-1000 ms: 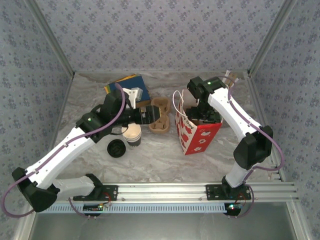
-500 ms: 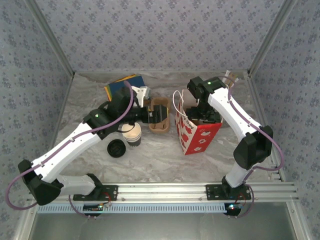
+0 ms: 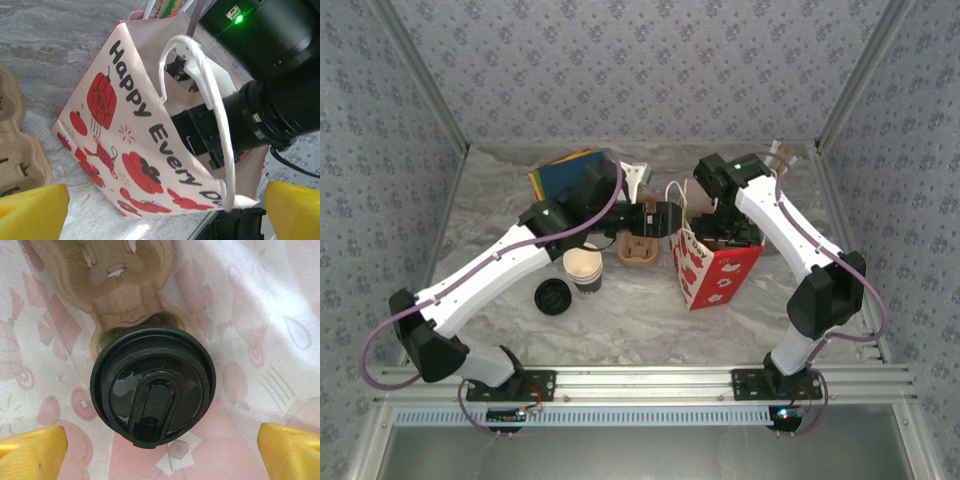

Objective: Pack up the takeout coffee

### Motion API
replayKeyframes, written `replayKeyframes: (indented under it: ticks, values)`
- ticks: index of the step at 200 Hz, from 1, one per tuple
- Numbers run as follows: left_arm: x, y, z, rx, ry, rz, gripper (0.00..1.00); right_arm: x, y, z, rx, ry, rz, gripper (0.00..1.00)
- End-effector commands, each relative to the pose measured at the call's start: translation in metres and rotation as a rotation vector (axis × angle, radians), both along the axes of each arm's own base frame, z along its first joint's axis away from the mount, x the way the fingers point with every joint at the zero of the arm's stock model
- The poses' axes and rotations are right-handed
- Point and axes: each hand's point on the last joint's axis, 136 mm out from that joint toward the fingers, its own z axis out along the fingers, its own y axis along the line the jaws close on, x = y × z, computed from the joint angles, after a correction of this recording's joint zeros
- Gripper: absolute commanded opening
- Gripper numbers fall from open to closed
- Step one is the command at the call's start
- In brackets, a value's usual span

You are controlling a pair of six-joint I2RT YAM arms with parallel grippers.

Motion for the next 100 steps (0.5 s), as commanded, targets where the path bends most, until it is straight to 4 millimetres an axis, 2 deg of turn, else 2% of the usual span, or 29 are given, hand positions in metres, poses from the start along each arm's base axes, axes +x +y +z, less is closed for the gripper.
replayKeyframes:
  ticks: [1,57,100]
  values:
    - [-0.005,-0.013,0.017,-0.024,-0.037,-0.052,1.0,-0.002,-0.001,0.001,-0.02,0.008,-0.015,1.0]
    - [-0.008,-0.03,-0.008,0.046,0.004,-0.084,1.0,0.0,0.0,0.001,-0.017,0.01,-0.014,1.0]
    - [-0.005,-0.031,-0.029,0.111,0.024,-0.072,1.0,-0.001,0.0,0.0,-0.019,0.014,-0.012,1.0]
